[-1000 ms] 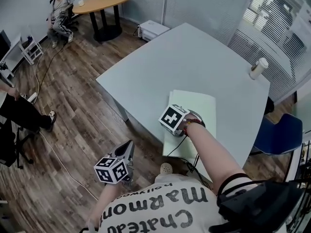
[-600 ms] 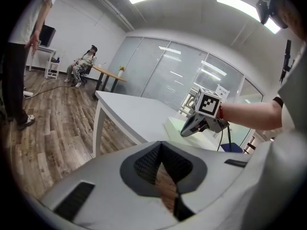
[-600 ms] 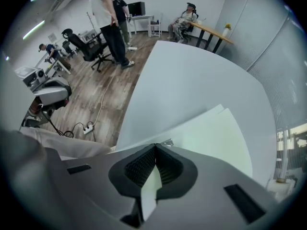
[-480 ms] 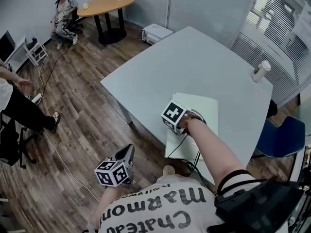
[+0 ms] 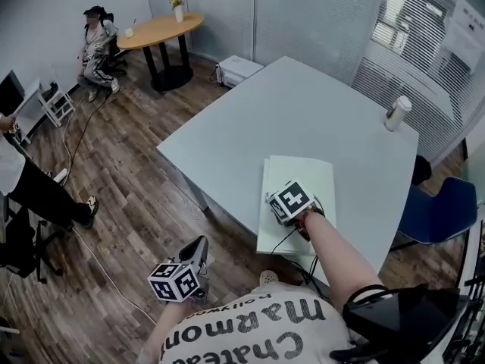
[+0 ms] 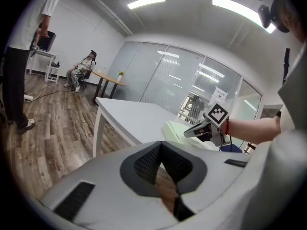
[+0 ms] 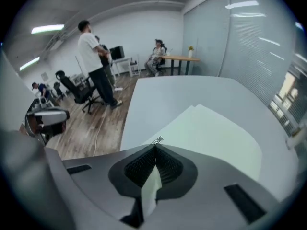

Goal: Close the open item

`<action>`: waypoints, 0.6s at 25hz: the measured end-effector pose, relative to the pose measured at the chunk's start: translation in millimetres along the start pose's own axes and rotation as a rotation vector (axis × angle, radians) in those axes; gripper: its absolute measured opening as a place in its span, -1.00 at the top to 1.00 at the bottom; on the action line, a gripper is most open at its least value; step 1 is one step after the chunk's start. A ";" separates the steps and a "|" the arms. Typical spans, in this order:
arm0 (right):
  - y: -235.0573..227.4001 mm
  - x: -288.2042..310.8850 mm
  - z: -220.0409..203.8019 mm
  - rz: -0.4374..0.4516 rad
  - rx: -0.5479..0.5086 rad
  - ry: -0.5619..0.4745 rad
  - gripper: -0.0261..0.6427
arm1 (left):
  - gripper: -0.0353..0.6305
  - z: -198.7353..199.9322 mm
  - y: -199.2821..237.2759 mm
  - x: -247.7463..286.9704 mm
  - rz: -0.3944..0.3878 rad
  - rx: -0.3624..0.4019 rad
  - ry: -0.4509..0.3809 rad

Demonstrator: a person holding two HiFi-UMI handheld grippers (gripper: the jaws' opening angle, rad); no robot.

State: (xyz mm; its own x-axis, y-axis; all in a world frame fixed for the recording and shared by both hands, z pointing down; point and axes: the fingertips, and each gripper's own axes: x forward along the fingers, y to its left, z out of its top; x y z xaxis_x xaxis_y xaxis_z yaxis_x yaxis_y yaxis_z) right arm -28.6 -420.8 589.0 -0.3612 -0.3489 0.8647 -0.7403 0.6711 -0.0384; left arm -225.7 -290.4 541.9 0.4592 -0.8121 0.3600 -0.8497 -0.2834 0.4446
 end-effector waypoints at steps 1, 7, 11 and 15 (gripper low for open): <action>-1.3 -11.4 1.7 0.003 0.068 -0.071 0.94 | 0.84 0.5 -4.6 -2.3 -0.024 -0.005 -0.004; -33.1 -142.1 -19.5 -0.095 0.450 -0.713 0.94 | 0.84 4.0 -47.2 -23.5 -0.167 -0.016 -0.028; -13.3 -198.3 -75.5 -0.214 0.484 -0.854 0.94 | 0.84 19.6 -78.8 -43.9 -0.307 -0.036 -0.143; 28.8 -223.2 -121.1 -0.302 0.407 -0.820 0.94 | 0.84 -5.0 -99.6 -55.9 -0.311 0.031 -0.049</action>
State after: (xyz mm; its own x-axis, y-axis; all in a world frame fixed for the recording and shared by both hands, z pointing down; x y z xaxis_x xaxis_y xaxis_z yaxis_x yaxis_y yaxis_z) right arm 99.4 -244.4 455.5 -0.2925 -0.9221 0.2533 -0.9512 0.2534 -0.1761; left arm -165.4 -214.3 481.6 0.6859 -0.7074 0.1706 -0.6785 -0.5370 0.5013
